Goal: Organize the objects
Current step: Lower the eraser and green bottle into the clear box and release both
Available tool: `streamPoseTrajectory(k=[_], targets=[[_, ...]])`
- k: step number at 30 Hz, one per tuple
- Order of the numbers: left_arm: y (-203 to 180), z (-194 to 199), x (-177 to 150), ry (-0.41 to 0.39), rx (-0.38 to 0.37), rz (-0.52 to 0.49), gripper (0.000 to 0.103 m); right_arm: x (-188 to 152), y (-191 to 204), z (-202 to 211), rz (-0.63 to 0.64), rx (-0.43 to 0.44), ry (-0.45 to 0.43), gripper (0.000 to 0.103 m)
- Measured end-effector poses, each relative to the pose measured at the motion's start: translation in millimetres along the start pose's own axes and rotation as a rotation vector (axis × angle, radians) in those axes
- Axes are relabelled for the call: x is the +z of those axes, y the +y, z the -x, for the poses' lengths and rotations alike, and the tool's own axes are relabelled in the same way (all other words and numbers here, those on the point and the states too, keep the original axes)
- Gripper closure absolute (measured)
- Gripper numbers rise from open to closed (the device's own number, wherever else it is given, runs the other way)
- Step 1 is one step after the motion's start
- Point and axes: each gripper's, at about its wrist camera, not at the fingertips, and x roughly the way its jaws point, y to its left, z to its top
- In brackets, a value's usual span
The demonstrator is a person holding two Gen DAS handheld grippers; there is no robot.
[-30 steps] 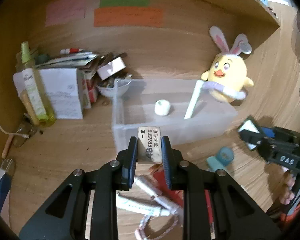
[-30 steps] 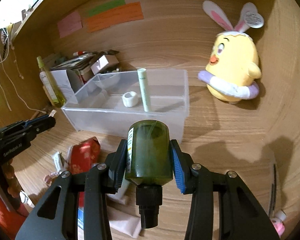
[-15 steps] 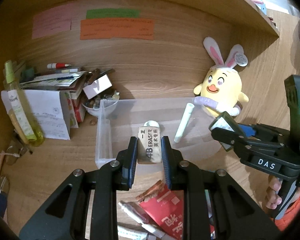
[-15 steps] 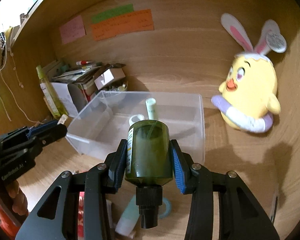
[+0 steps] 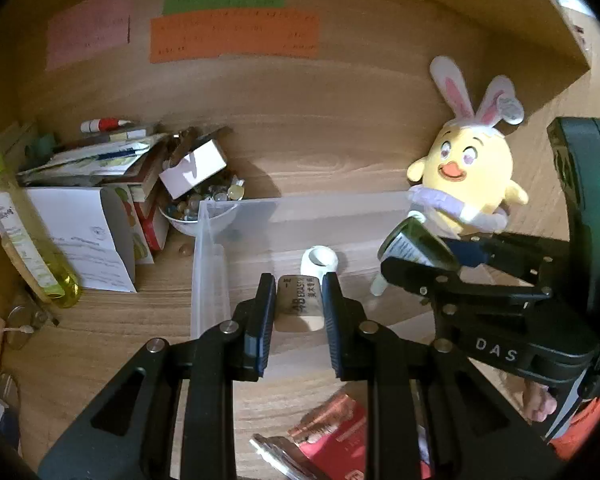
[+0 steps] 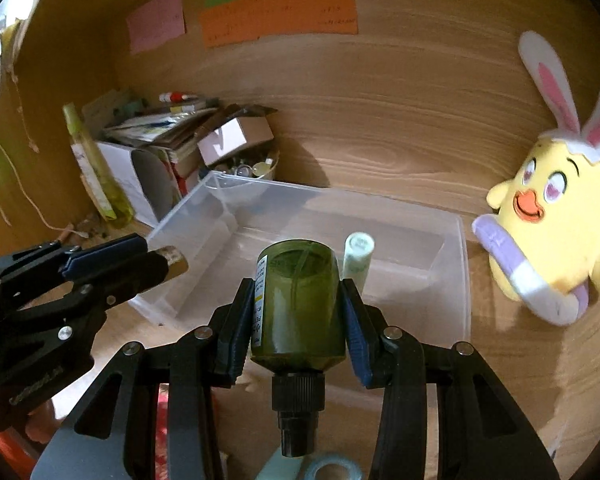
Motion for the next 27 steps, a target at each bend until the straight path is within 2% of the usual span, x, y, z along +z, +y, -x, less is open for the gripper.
streamPoseTrajectory(k=[13,27], targets=[[14,-51,3,0.137,-0.036,0.018,0.080,7,-23,-30,-0.001,-0.099,0.048,0.065],[4,-69,12,0.172,0.003,-0.045,0.080,10,-32,-52,0.027,-0.125,0.114,0.065]])
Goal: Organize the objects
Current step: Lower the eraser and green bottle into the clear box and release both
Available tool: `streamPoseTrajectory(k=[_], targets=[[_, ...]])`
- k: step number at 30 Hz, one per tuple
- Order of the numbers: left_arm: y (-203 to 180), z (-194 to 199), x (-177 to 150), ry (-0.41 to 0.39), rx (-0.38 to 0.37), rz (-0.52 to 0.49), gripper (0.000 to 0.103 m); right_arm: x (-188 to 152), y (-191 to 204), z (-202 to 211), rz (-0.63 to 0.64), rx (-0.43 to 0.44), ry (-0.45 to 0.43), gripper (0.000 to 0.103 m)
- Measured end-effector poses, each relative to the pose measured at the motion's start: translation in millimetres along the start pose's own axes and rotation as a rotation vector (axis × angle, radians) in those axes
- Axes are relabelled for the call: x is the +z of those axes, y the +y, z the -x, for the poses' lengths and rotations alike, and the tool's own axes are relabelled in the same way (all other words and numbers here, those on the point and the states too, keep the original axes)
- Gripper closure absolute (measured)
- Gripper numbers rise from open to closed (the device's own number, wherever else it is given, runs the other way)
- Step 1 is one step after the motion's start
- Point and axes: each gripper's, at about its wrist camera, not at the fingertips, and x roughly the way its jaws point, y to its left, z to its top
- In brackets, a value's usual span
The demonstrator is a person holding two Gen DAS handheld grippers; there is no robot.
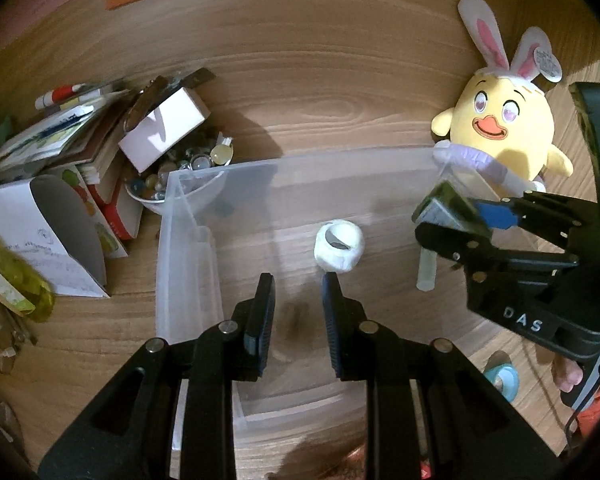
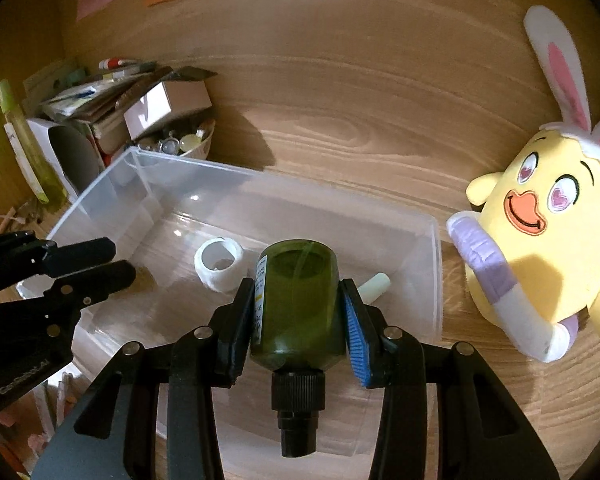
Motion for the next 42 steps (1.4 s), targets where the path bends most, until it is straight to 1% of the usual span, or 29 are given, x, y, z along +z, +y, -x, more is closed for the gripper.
streamPoseTrajectory(k=[4,6,10,13,16,18,21,24,26,32,37,42], targets=[[0,2,0,-0.005,0.000,-0.002,0.078,-1,2,-2,0.012,0.000,0.016,0.065],[1,6,-1,-0.011,-0.006,0.003,0.076,-1,3,-1,0.012,-0.001,0.022,0.064],[1,18,-2,-0.035,-0.003,0.004,0.070,-3,-1,7,-0.003,0.020,0.012,0.058],[0,32,-2,-0.063,0.000,-0.002,0.064,-6,-1,16,-0.009,0.024,-0.003,0.056],[-2,49,-5,-0.104,0.013,-0.014,0.054,-10,-2,28,-0.017,0.034,-0.021,0.056],[-4,61,-9,-0.134,0.027,-0.028,0.045,-14,-3,38,-0.023,0.044,-0.037,0.056],[-8,79,-17,-0.173,0.049,-0.050,0.039,-22,-3,54,-0.032,0.056,-0.062,0.054],[-11,95,-27,-0.196,0.051,-0.057,0.033,-32,-6,69,-0.046,0.066,-0.084,0.047],[-13,102,-34,-0.201,0.048,-0.059,0.031,-40,-7,79,-0.062,0.076,-0.096,0.045],[-12,114,-58,-0.198,0.042,-0.046,0.025,-66,-10,98,-0.095,0.087,-0.108,0.042],[-5,121,-78,-0.187,0.045,-0.015,0.024,-90,-11,113,-0.108,0.075,-0.123,0.040],[3,117,-100,-0.141,0.047,0.023,0.024,-110,-9,118,-0.119,0.091,-0.110,0.040]])
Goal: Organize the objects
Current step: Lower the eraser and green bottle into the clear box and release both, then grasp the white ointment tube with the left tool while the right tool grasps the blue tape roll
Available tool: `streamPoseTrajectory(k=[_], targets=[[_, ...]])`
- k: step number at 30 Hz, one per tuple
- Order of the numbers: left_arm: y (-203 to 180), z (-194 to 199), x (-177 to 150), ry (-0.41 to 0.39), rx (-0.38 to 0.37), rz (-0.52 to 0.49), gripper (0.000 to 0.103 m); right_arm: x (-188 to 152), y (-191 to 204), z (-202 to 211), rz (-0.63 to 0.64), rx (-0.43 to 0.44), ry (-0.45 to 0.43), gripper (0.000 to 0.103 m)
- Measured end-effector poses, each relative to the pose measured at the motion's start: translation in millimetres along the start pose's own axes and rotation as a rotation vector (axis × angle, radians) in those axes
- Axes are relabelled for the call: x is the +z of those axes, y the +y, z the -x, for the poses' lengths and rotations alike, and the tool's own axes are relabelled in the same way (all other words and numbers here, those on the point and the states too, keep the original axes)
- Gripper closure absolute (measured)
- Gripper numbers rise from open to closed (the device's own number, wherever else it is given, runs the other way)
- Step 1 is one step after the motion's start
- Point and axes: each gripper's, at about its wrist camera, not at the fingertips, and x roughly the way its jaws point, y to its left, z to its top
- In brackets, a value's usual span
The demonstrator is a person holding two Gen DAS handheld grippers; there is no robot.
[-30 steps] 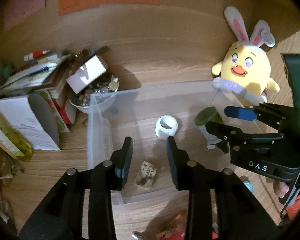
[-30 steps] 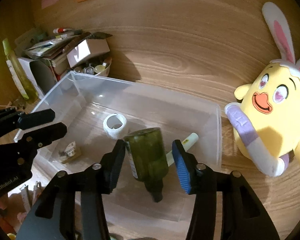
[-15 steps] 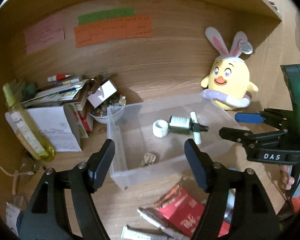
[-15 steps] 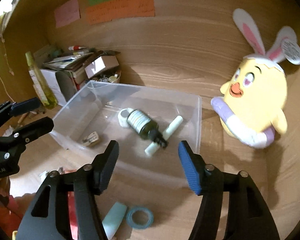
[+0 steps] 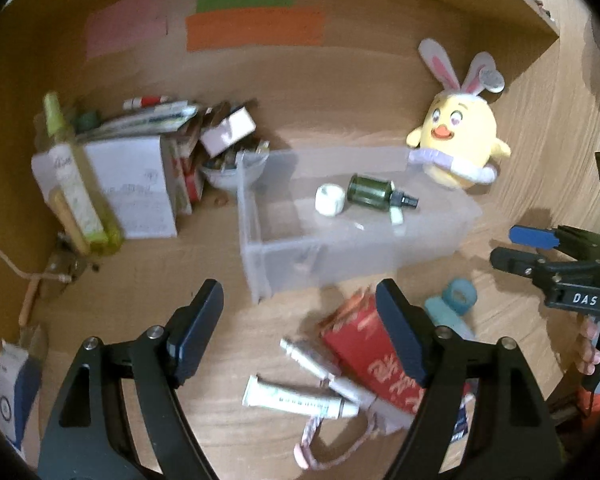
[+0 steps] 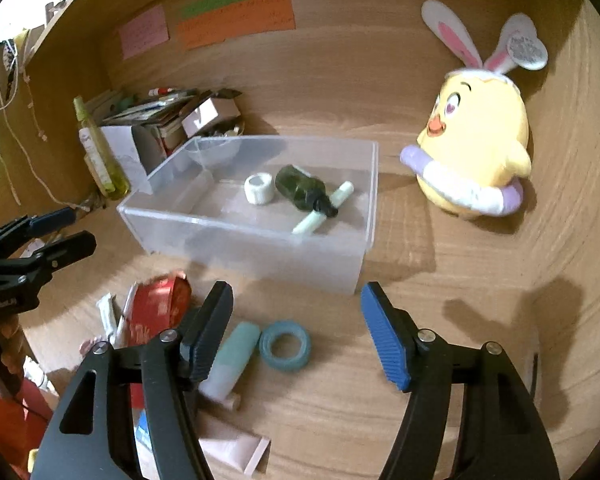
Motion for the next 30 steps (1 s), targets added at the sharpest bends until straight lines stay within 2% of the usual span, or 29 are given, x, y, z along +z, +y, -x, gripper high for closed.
streamPoseTrajectory(k=[14,21,26,30], targets=[[4,-22,-62,0.153,-0.021,0.041,0.024,-41,-4,-29,-0.021,0.009,0.134,0.040],[15,-21,-71,0.157,0.003,0.045,0.025,-42,3,-41,-0.002,0.000,0.167,0.039],[37,-14,-78,0.165,0.068,0.066,0.027,-37,5,-48,0.018,-0.018,0.176,0.040],[52,-13,-78,0.181,0.053,0.116,0.027,-34,7,-50,0.031,-0.025,0.163,0.040]])
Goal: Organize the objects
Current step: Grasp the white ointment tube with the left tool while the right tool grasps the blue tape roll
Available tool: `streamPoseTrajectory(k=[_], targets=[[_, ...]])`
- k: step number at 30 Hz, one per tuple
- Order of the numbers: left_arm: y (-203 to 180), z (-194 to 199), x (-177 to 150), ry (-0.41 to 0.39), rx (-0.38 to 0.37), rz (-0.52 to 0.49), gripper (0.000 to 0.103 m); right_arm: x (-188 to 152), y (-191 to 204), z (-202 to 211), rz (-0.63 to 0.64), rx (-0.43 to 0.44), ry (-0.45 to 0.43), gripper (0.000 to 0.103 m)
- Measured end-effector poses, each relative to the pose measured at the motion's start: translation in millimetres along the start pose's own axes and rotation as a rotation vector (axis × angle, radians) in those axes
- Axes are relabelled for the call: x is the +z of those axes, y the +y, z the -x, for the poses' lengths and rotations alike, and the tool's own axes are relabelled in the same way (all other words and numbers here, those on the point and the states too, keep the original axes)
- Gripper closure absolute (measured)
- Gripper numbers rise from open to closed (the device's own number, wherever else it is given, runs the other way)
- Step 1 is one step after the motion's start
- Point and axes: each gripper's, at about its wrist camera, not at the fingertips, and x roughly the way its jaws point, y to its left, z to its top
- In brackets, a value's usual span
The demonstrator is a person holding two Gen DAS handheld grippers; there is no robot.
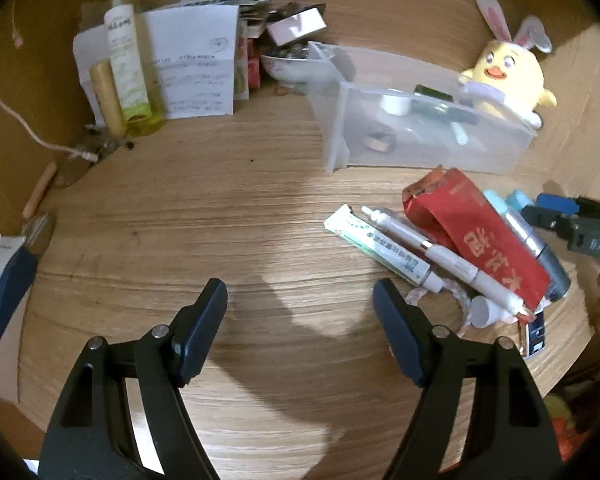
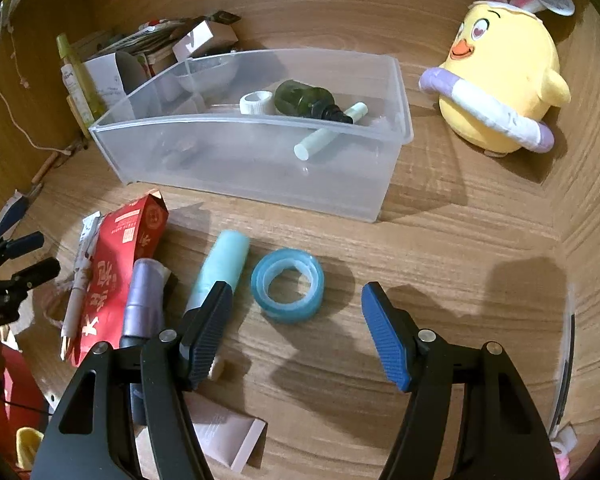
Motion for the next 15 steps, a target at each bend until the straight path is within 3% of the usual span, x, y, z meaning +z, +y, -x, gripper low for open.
streamPoseTrajectory(k=[7,15], targets=[[-23,-11,18,0.018,-0.066,-0.025,0.027,3,2,-6,0.005,-0.005,0.001,0.043],[-42,-32,30,0.049,-0.060,-0.091,0.032,5,-1,-9,-0.001,-0.002,0.002,0.054]])
